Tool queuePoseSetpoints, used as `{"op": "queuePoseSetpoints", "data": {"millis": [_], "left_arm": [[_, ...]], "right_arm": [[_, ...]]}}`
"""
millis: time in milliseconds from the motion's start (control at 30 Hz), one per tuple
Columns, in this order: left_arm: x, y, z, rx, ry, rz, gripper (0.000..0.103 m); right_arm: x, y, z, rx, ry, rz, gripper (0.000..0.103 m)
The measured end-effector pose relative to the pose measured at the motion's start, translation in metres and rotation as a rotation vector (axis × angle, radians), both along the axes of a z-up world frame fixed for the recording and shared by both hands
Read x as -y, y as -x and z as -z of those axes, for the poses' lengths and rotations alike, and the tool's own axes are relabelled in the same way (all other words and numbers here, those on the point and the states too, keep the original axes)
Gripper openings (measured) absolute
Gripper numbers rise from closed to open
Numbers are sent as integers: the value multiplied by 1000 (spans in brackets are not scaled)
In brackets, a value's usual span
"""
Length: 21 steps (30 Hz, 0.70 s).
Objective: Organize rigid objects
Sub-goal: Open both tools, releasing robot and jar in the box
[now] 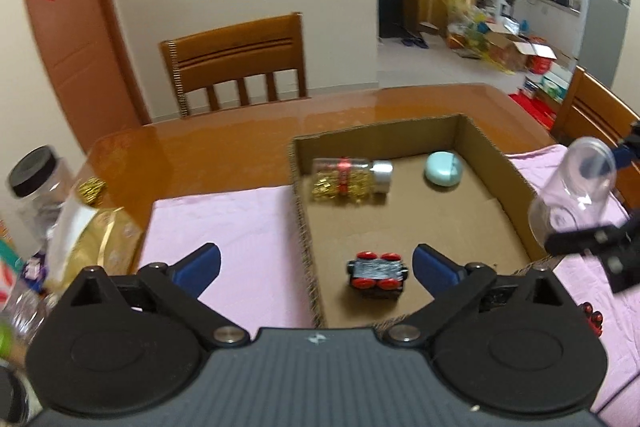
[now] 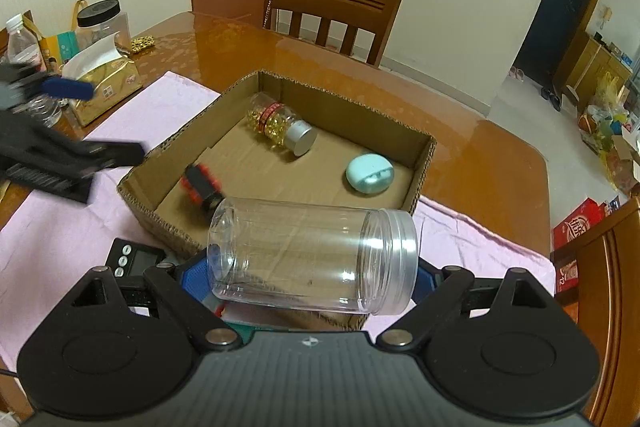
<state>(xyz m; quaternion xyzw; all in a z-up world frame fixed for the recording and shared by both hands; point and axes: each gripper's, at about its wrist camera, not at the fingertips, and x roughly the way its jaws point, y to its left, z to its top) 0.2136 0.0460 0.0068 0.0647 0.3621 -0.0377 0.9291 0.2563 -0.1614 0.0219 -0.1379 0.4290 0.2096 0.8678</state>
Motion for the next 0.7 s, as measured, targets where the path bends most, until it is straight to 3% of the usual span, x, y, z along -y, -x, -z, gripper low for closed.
{"op": "queuePoseSetpoints", "data": {"millis": [533,633,700], "left_arm": [[-29,49,10,-9,-7,-132,102],[-31,53,12,-10,-15,-139,102],[-34,55,13,-14,-14,-145,102]], "right_arm": [[-20,-64,15,-7,14,50,94],[-18,-77,15,11,8,86,103],[-17,-80,13,21,8,99,103]]}}
